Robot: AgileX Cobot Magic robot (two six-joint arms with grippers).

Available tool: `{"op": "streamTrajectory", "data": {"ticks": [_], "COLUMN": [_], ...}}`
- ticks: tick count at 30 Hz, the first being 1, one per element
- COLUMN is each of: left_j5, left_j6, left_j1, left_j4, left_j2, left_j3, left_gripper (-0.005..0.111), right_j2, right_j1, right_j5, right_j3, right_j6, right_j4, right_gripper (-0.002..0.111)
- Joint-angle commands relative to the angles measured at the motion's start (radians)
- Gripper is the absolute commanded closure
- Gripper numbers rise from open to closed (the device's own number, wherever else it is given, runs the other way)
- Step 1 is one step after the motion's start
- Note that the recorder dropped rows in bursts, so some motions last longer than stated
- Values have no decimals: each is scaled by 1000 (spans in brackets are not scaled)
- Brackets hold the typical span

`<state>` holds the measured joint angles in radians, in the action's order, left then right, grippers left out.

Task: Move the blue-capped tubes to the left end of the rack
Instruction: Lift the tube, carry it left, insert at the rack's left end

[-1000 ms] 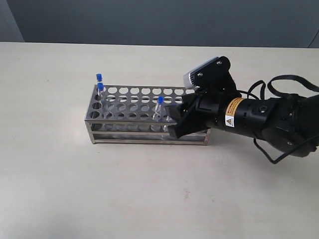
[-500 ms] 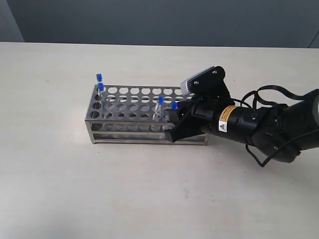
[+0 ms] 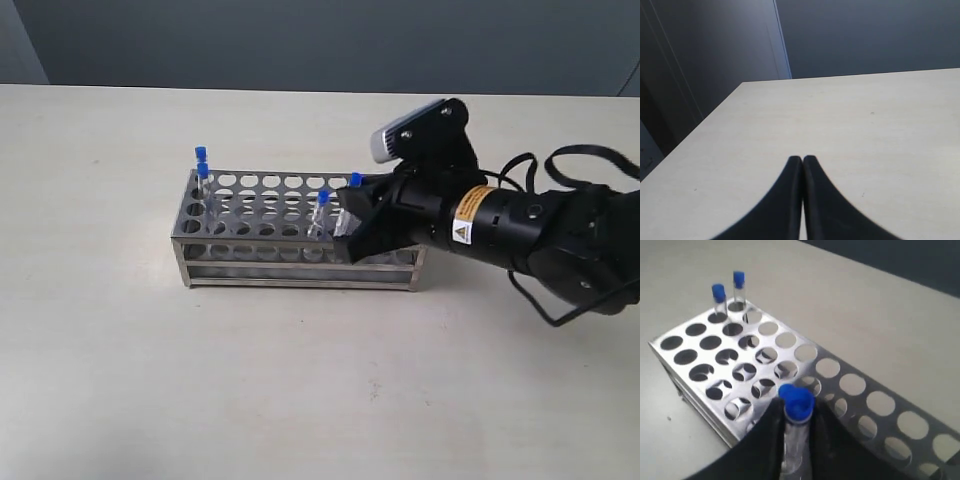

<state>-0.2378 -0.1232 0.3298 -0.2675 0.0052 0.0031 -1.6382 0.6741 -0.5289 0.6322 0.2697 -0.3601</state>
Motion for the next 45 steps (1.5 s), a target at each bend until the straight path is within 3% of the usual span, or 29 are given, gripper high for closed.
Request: {"op": "streamTrajectory", "data": {"ticks": [1, 12, 18, 29, 45], "left_j5": [5, 5, 5, 5, 5], "left_j6": [-4, -4, -4, -4, -4], "left_j1": [-3, -3, -3, -3, -3], "left_j4": [-3, -3, -3, -3, -3], "left_j2": [-5, -5, -5, -5, -5], "left_j3": [-3, -3, -3, -3, -3], "left_gripper": [106, 106, 106, 106, 106], "right_j2": [98, -58, -193, -300, -310], "right_j1": [6, 168, 201, 263, 263], "right_j5": [24, 78, 103, 131, 264], "right_j3": [22, 331, 460, 519, 572], "right_j6": [-9, 14, 32, 104, 80], "right_j4": [-19, -83, -83, -151, -151], "right_gripper": [108, 108, 108, 108, 108]}}
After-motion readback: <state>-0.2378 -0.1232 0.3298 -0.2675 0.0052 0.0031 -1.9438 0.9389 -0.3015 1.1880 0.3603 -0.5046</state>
